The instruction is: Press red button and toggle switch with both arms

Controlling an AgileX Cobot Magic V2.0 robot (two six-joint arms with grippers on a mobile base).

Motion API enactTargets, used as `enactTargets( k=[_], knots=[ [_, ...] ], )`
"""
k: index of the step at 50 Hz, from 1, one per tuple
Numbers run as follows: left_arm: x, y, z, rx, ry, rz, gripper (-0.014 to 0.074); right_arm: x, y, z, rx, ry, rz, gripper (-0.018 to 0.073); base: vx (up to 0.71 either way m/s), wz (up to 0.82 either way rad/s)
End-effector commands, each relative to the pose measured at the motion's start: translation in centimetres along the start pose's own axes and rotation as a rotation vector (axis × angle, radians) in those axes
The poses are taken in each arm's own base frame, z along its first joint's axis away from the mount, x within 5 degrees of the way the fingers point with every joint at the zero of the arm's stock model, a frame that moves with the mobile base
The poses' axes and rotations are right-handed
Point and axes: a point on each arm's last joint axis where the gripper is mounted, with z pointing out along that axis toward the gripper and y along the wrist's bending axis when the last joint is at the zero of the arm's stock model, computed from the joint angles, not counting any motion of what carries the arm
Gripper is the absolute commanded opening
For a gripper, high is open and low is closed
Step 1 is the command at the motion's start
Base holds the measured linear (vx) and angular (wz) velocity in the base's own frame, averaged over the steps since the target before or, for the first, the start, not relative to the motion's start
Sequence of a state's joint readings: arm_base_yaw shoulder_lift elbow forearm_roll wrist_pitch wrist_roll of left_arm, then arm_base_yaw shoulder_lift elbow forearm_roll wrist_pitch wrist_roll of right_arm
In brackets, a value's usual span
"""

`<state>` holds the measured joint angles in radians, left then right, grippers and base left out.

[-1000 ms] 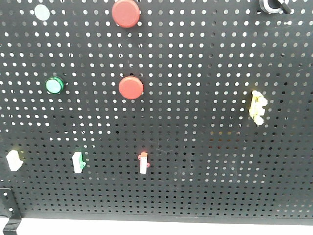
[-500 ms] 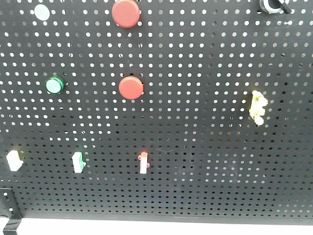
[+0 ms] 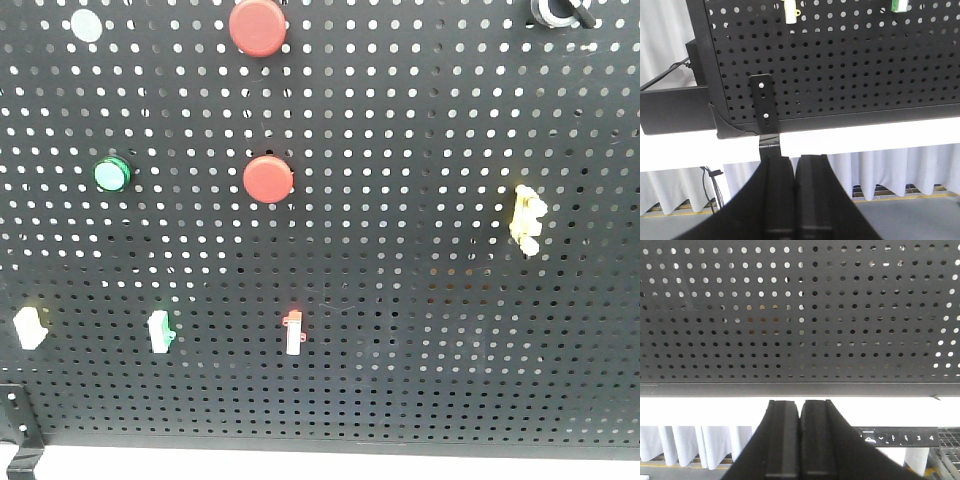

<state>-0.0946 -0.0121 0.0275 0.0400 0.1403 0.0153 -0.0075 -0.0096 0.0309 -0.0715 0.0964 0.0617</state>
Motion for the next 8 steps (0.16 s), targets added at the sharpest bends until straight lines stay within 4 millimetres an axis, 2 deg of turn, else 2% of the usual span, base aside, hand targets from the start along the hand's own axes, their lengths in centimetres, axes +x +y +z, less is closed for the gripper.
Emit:
enactTargets(
  k=[1,8],
  knots=[
    [0.28,-0.02,0.06,-0.004,-0.066,-0.009,0.0001,-0.44,0.01,-0.11,0.002,-0.086,-0.012,-0.0003,0.0,0.0],
    [0.28,-0.02,0.06,-0.004,-0.066,-0.009,0.0001,-0.44,0.01,-0.11,0.002,-0.086,-0.011,-0.0003,0.0,0.0]
  ],
)
